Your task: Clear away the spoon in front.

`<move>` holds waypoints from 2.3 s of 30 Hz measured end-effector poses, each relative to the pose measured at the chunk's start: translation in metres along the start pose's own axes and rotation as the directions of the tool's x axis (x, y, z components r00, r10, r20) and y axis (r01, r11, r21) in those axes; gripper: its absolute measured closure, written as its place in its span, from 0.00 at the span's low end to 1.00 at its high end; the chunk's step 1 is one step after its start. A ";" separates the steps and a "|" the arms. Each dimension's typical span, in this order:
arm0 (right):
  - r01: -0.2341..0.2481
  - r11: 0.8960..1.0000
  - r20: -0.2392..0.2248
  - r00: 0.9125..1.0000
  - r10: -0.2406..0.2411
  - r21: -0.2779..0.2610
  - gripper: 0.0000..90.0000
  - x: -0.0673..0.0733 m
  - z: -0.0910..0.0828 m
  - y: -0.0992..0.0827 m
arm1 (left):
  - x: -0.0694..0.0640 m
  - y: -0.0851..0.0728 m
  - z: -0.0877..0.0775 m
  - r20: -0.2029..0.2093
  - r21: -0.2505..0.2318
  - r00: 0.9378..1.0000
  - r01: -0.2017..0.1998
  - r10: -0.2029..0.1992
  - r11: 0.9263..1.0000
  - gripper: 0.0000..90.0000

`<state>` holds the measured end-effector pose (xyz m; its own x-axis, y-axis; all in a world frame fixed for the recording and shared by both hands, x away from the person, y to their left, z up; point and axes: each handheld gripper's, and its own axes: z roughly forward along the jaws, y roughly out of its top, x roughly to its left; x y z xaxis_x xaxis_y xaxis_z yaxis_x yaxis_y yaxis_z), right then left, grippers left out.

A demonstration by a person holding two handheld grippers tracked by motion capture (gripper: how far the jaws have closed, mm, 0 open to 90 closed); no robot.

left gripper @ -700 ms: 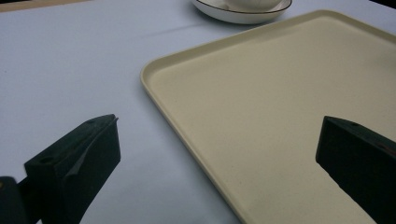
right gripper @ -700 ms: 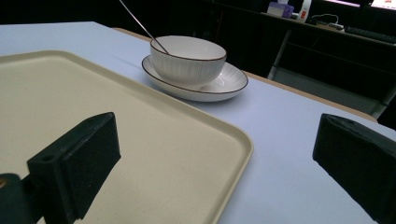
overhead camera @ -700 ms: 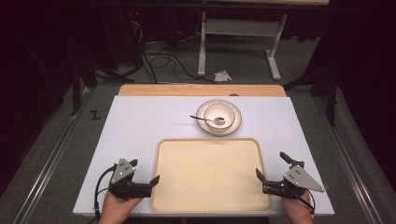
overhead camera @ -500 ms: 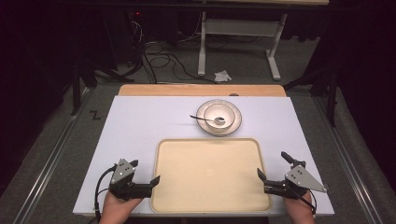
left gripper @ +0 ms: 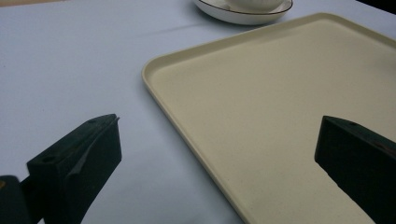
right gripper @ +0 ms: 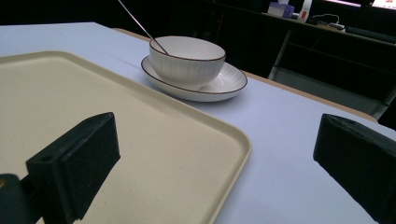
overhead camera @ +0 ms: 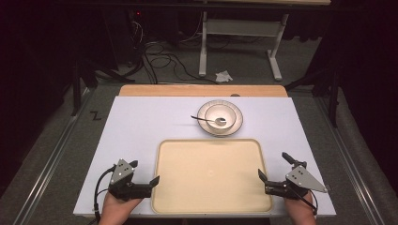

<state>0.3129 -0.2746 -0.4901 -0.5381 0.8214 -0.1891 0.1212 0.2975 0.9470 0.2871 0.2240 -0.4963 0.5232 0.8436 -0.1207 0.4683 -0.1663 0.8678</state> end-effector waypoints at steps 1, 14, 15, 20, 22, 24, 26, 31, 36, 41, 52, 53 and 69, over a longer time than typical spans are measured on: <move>0.003 1.000 0.000 1.000 -0.003 -0.001 0.01 0.000 0.000 0.000 | 0.000 0.000 0.000 0.001 -0.001 1.000 -0.001 0.001 1.000 0.01; 0.010 1.000 0.001 1.000 -0.010 0.001 0.01 0.000 0.001 0.000 | 0.000 0.001 0.001 0.009 -0.017 1.000 0.019 -0.018 1.000 0.01; 0.006 1.000 0.001 1.000 -0.006 0.002 0.01 0.000 0.000 0.000 | 0.000 0.001 0.000 0.011 -0.026 1.000 0.025 -0.025 0.999 0.02; 0.012 1.000 0.004 1.000 -0.012 -0.002 0.01 0.000 0.000 0.000 | 0.000 0.005 -0.002 0.008 -0.044 0.999 0.033 -0.033 0.998 0.02; 0.011 1.000 0.003 1.000 -0.011 -0.002 0.01 0.000 0.000 0.000 | -0.001 0.007 -0.003 0.001 -0.054 1.000 0.030 -0.030 0.998 0.02; 0.010 1.000 0.002 1.000 -0.010 -0.002 0.01 0.000 0.000 0.000 | -0.002 0.010 -0.004 -0.009 -0.059 1.000 0.015 -0.016 0.998 0.02; 0.010 1.000 0.002 1.000 -0.010 -0.002 0.01 0.000 0.000 0.000 | -0.003 0.012 -0.004 -0.008 -0.063 1.000 0.017 -0.018 0.998 0.02; 0.011 1.000 0.000 1.000 -0.011 -0.005 0.01 0.000 -0.001 0.000 | -0.006 0.018 -0.009 -0.016 -0.065 1.000 0.007 -0.008 0.998 0.02; 0.011 1.000 0.002 1.000 -0.011 -0.002 0.01 0.000 0.000 0.000 | -0.006 0.028 -0.014 -0.022 -0.082 1.000 0.011 -0.013 0.997 0.02; 0.011 1.000 0.000 1.000 -0.011 -0.007 0.01 0.001 -0.001 0.001 | -0.007 0.036 -0.017 -0.022 -0.098 1.000 0.015 -0.017 0.995 0.03; 0.012 1.000 0.001 1.000 -0.012 -0.007 0.01 0.001 -0.001 0.001 | -0.005 0.051 -0.020 -0.020 -0.114 1.000 0.009 -0.011 0.993 0.03; 0.010 1.000 0.000 1.000 -0.010 -0.006 0.01 0.001 -0.001 0.001 | -0.005 0.052 -0.020 -0.019 -0.113 1.000 0.008 -0.010 0.994 0.03; 0.012 1.000 0.001 1.000 -0.012 -0.008 0.01 0.001 -0.001 0.001 | -0.008 0.070 0.002 0.015 -0.103 1.000 0.026 -0.025 0.994 0.03</move>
<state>0.3119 -0.2744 -0.4895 -0.5387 0.8183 -0.2005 0.1084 0.3034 0.9467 0.3173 0.2045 -0.4356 0.5224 0.8395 -0.1497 0.4064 -0.0908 0.9092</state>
